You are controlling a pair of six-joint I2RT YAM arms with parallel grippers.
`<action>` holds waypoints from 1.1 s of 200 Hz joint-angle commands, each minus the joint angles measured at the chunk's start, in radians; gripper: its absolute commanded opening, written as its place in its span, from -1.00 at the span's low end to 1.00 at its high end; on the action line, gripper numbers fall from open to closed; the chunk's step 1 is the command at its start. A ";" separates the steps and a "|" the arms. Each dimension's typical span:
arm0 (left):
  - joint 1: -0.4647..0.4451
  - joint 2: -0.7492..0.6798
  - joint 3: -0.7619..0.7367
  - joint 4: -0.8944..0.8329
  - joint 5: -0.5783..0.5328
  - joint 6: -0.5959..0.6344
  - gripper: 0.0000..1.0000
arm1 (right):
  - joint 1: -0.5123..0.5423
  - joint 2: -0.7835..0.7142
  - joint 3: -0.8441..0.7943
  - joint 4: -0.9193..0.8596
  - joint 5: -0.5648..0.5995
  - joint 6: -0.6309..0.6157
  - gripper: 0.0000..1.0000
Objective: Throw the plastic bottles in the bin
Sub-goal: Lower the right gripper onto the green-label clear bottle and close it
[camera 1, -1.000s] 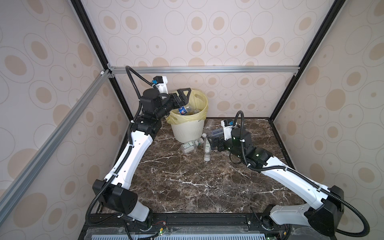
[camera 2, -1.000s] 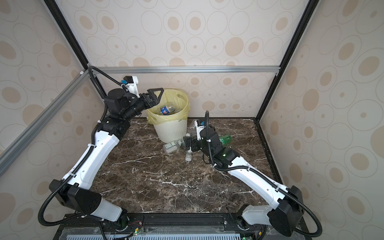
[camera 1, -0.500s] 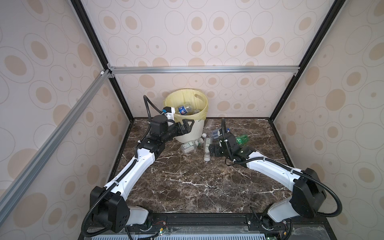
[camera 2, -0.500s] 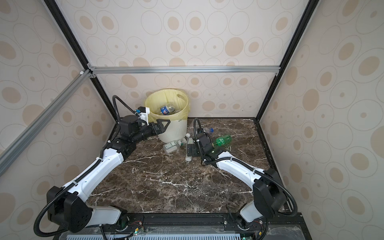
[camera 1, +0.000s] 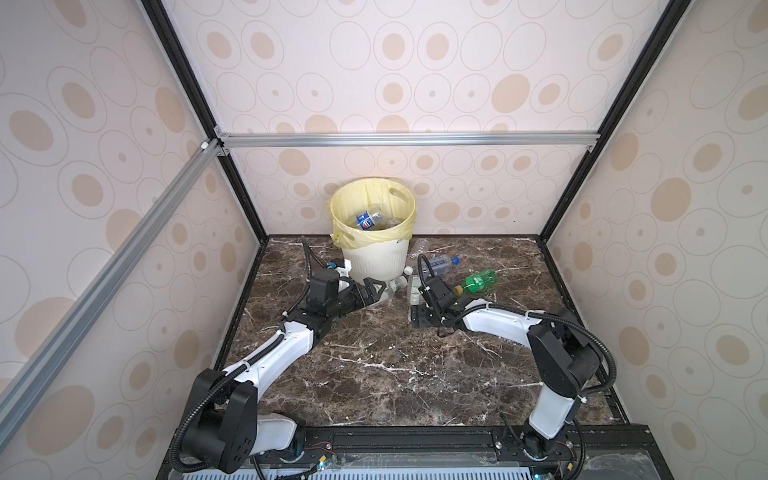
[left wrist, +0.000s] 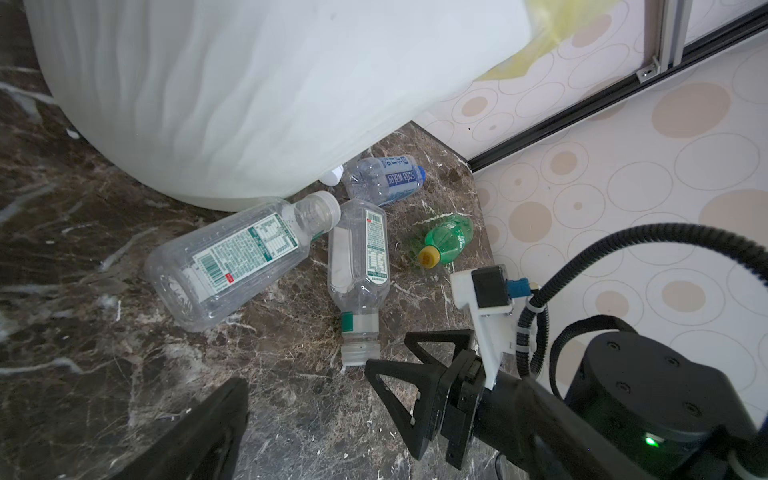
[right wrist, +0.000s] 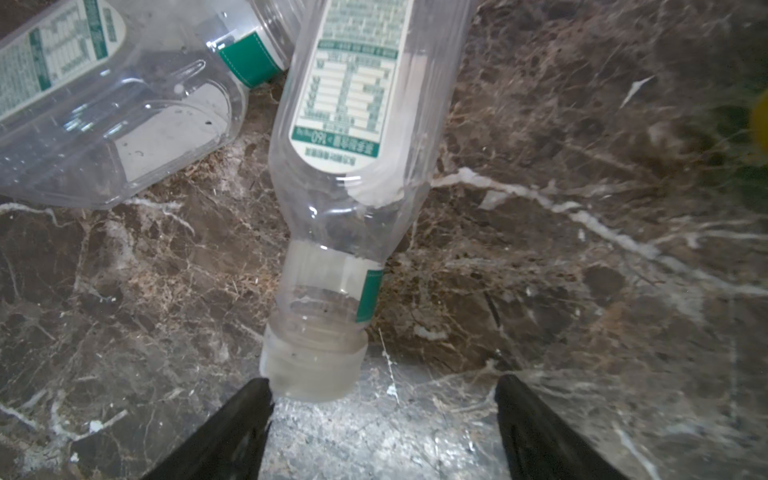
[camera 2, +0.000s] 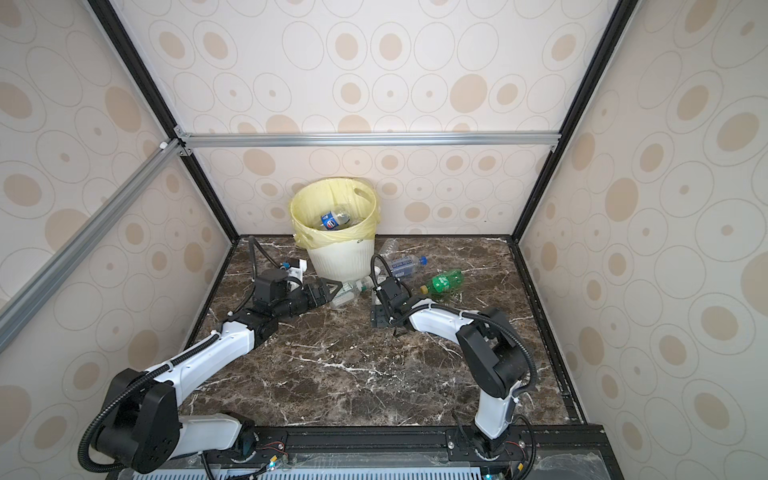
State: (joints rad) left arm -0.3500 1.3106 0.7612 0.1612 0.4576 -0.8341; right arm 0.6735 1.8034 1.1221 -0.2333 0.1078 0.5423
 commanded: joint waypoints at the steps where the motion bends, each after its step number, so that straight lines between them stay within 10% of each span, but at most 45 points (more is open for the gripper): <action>1: -0.006 -0.010 -0.023 0.091 0.037 -0.050 0.98 | 0.003 0.033 0.045 0.020 -0.029 0.028 0.72; 220: -0.006 0.009 -0.097 0.114 0.041 -0.071 0.98 | 0.002 0.164 0.128 0.081 -0.034 0.321 0.48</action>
State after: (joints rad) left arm -0.3508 1.3197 0.6724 0.2535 0.4889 -0.8944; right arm 0.6735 1.9415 1.2301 -0.1585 0.0494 0.8104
